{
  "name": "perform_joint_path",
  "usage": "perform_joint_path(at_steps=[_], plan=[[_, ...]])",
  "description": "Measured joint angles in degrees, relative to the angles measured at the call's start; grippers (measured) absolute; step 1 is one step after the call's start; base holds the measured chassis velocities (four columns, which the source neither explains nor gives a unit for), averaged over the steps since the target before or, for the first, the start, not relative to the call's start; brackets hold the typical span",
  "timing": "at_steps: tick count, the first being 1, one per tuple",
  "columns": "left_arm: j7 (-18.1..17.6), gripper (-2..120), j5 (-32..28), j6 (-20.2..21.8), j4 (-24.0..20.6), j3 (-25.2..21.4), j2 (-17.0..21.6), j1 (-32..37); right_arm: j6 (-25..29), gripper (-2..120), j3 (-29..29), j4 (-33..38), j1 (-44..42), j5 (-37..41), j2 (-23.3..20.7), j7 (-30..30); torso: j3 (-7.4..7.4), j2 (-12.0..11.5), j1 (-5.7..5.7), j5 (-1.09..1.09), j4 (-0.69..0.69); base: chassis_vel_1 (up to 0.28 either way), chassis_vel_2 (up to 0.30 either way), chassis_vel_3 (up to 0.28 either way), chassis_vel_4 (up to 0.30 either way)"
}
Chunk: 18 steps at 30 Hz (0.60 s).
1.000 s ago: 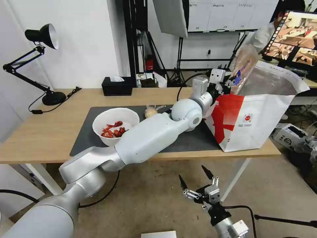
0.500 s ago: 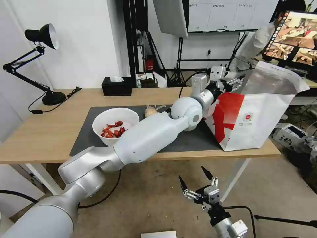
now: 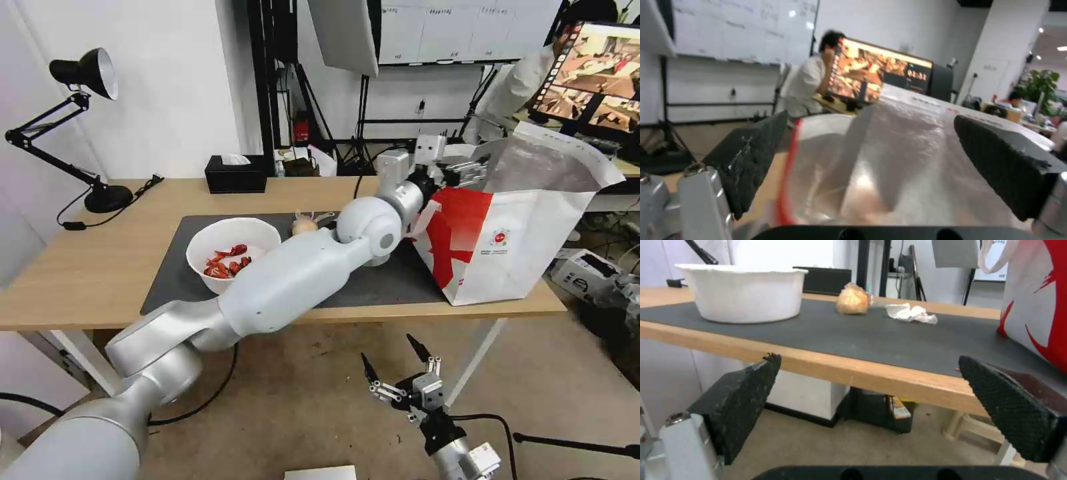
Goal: Pick up the trash from the table and place it into the takeout bag.
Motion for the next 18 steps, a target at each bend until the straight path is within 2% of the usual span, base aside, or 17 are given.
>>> perform_joint_path(at_steps=[4, 8, 10, 11, 14, 18], plan=[[-0.1, 100, 1.2, -2.1, -3.3, 0.1, 3.9, 1.6, 0.0, 100, -0.3, 0.1, 0.3, 0.0, 0.0, 0.0, 0.00, 0.0, 0.00, -0.01, 0.00, 0.000, 0.000, 0.000, 0.000], [0.2, 100, 5.5, -4.0, -7.0, 0.1, 8.6, 4.0, 0.1, 100, -1.0, 0.1, 0.7, 0.0, 0.1, 0.1, 0.00, 0.0, 0.00, -0.01, 0.00, 0.000, 0.000, 0.000, 0.000], [0.5, 100, 8.1, -4.1, -9.6, -1.1, 11.6, 6.3, 0.1, 100, -1.4, 0.0, 0.7, 0.0, 0.1, 0.1, 0.00, 0.0, 0.00, -0.02, 0.01, 0.000, 0.000, 0.000, 0.000], [0.5, 100, 8.1, -4.1, -9.6, -1.1, 11.6, 6.3, 0.1, 100, -1.4, 0.0, 0.7, 0.0, 0.1, 0.1, 0.00, 0.0, 0.00, -0.02, 0.01, 0.000, 0.000, 0.000, 0.000], [2.0, 100, 11.5, -4.1, -12.3, -3.6, 14.9, 9.9, 0.2, 100, -1.9, -0.1, 0.8, 0.0, 0.1, 0.1, 0.00, 0.0, 0.00, -0.01, 0.00, 0.000, 0.000, 0.000, 0.000], [2.4, 100, 12.4, -4.1, -15.1, -6.8, 17.9, 13.8, 0.3, 100, -1.9, 0.0, 0.9, 0.0, -0.2, 0.1, 0.00, 0.0, 0.00, -0.01, 0.00, 0.000, 0.000, 0.000, 0.000]])
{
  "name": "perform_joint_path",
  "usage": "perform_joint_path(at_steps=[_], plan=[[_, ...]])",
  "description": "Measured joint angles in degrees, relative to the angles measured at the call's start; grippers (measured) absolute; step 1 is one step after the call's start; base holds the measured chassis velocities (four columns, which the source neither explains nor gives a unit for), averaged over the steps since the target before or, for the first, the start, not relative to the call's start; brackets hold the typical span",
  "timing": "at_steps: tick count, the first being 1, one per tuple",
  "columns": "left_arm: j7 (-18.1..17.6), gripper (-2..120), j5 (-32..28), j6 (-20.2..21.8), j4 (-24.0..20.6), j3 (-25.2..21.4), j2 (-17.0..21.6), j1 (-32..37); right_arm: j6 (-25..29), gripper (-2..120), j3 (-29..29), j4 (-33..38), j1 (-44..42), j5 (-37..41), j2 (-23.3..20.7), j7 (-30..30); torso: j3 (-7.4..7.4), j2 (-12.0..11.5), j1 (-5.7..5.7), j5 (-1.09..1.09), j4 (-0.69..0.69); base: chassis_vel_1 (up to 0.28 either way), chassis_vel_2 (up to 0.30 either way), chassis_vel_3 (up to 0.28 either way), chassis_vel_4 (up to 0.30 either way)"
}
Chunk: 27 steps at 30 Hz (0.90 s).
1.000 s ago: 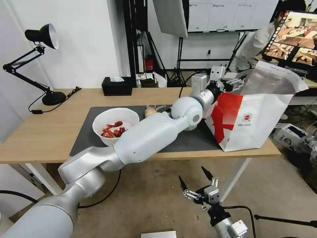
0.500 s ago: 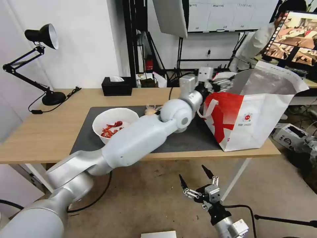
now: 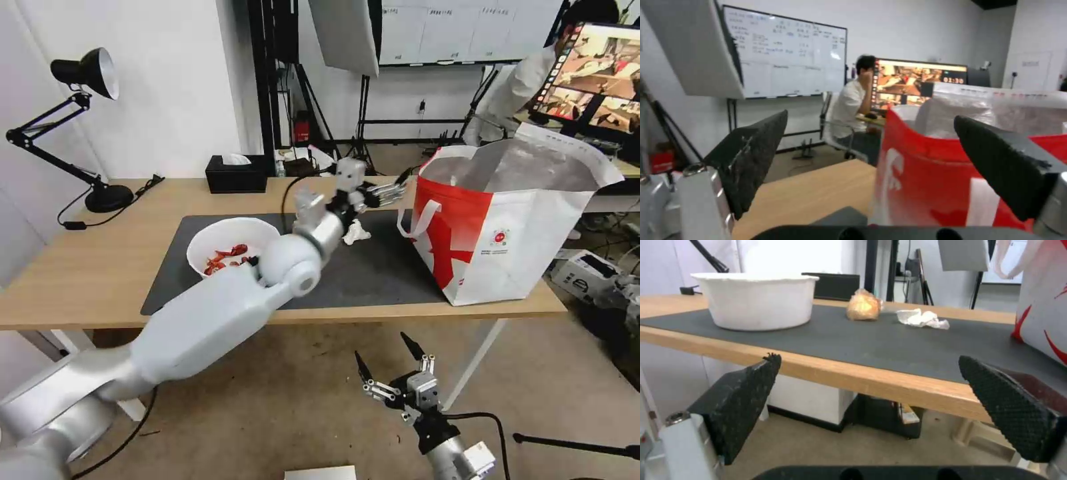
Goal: Pick up the trash from the table and place it into the takeout bag.
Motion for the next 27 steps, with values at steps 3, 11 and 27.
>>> perform_joint_path(at_steps=[3, 11, 27], plan=[[0.0, 100, 0.0, 0.1, -1.8, -2.4, 1.8, 2.8, 0.1, 100, 0.0, 0.4, 0.0, 0.0, -0.2, 0.1, -0.01, 0.0, 0.00, 0.01, 0.00, 0.000, 0.000, 0.000, 0.000], [3.8, 100, 5.0, -0.5, -9.0, -19.2, 8.9, 23.8, 0.6, 100, 2.3, 2.1, 0.7, 2.7, -1.2, 1.1, -0.01, 0.0, 0.00, 0.00, -0.01, 0.000, 0.000, 0.000, 0.000], [13.1, 100, 18.9, -8.9, -20.0, -47.0, 8.6, 67.4, 3.1, 100, 8.3, 2.9, 0.7, 14.6, -3.3, -0.5, -0.01, 0.0, -0.01, 0.02, 0.00, 0.000, 0.000, 0.000, 0.000]])
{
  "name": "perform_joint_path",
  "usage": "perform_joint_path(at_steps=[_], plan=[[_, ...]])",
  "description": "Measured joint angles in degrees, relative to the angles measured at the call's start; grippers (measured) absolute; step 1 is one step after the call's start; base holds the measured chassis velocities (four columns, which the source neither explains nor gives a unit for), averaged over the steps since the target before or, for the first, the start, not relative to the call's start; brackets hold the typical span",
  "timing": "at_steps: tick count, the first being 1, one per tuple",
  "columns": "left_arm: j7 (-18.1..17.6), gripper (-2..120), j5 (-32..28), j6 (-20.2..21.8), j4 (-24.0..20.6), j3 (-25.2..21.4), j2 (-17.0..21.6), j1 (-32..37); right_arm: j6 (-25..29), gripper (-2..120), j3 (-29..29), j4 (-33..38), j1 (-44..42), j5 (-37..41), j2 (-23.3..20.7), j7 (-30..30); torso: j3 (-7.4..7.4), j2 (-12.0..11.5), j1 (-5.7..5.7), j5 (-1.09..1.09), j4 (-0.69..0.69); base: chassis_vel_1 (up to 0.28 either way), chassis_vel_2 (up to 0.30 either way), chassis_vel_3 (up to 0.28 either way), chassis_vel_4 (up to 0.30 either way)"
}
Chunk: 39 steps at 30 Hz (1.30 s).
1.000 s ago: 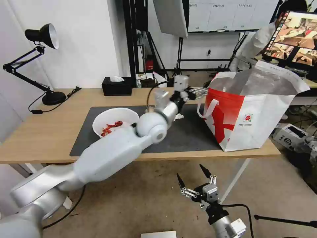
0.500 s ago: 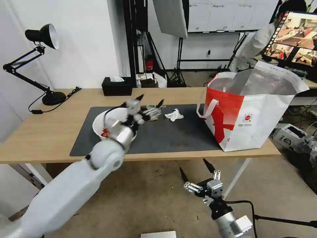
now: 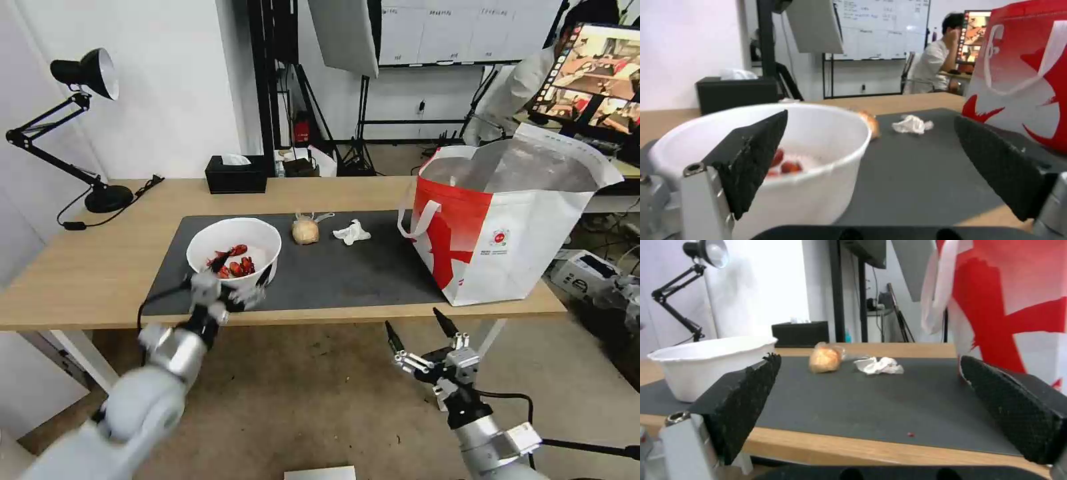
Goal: Pick up the trash from the table and place it into the takeout bag.
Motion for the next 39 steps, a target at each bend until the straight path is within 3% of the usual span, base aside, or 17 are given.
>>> perform_joint_path(at_steps=[3, 11, 39], plan=[[2.1, 100, 1.8, -2.8, 0.3, -3.7, -3.0, 5.5, 0.5, 100, 1.1, -0.1, -0.5, 1.5, -0.5, -0.3, 0.00, 0.0, 0.01, 0.00, -0.01, 0.000, 0.000, 0.000, 0.000], [4.4, 100, 3.5, -7.0, 3.2, -6.2, -7.4, 10.2, 1.8, 100, 2.0, -2.1, -1.7, 2.5, -1.0, -1.7, 0.01, 0.0, 0.00, 0.01, -0.01, 0.000, 0.000, 0.000, 0.000], [4.4, 100, 4.7, -7.3, 3.2, -4.3, -9.8, 10.0, 1.5, 100, 1.5, -2.4, -1.7, 2.1, -0.2, -1.7, 0.01, 0.0, 0.01, 0.00, -0.01, 0.000, 0.000, 0.000, 0.000]])
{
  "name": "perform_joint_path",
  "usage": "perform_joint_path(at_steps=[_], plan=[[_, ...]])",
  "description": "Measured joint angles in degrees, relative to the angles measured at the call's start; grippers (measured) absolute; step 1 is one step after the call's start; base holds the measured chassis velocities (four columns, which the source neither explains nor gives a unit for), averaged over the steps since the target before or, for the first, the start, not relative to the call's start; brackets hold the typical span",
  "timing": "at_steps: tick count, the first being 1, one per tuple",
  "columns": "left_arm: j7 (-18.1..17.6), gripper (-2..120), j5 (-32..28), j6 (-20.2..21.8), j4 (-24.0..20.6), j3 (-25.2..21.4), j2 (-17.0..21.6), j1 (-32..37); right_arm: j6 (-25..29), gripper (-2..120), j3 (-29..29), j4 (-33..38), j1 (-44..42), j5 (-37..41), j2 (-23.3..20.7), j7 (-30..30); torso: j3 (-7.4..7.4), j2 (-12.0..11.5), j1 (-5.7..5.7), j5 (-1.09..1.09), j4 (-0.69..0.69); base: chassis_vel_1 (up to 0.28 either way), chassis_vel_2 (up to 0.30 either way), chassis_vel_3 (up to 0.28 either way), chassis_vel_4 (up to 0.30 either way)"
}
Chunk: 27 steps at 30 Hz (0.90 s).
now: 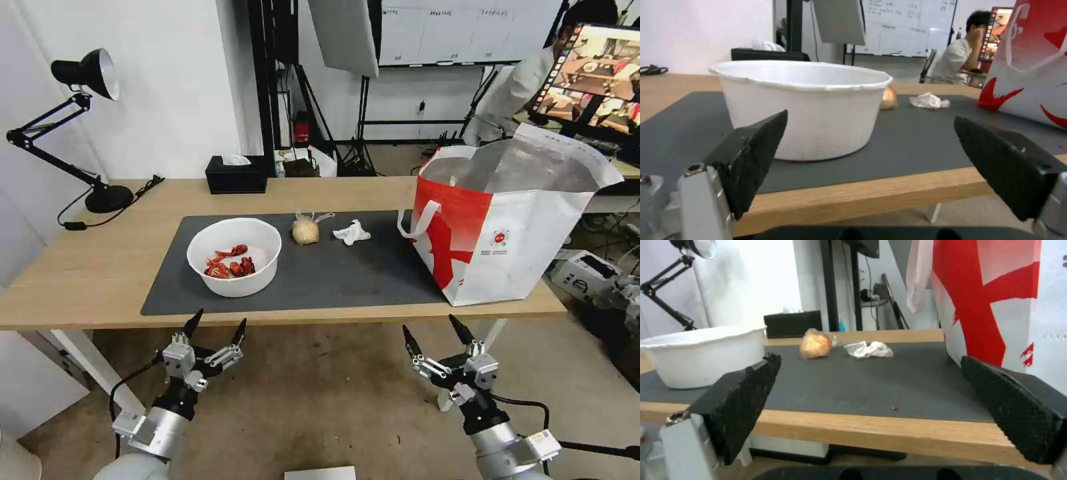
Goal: Pick up the trash from the table and place it into the takeout bag.
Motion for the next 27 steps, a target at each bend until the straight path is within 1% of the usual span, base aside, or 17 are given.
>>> perform_joint_path(at_steps=[8, 21, 25, 27], plan=[[0.0, 100, 0.0, 0.1, -0.2, 0.3, -0.8, 0.1, 0.0, 100, 0.0, 0.2, 0.0, -0.1, 0.0, 0.0, 0.00, 0.0, 0.00, 0.00, 0.00, 0.000, 0.000, 0.000, 0.000], [-0.1, 100, 0.0, 0.1, -0.2, 0.2, -1.0, 0.5, -0.2, 100, -0.5, 0.9, 0.0, -0.2, -0.5, 0.1, 0.00, 0.0, 0.00, 0.00, 0.00, 0.000, 0.000, 0.000, 0.000], [-0.1, 100, -0.1, 0.1, 0.3, 1.4, 0.0, -0.2, -1.7, 100, -1.3, 2.3, 1.2, -1.1, -0.9, 1.2, 0.00, 0.0, 0.00, -0.01, -0.02, 0.000, 0.000, 0.000, 0.000], [-0.1, 100, -0.1, 0.1, 0.5, 1.5, 0.2, -0.4, -2.8, 100, -2.4, 2.3, 3.0, -2.0, -1.9, 2.2, 0.00, 0.0, 0.00, 0.00, 0.00, 0.000, 0.000, 0.000, 0.000]])
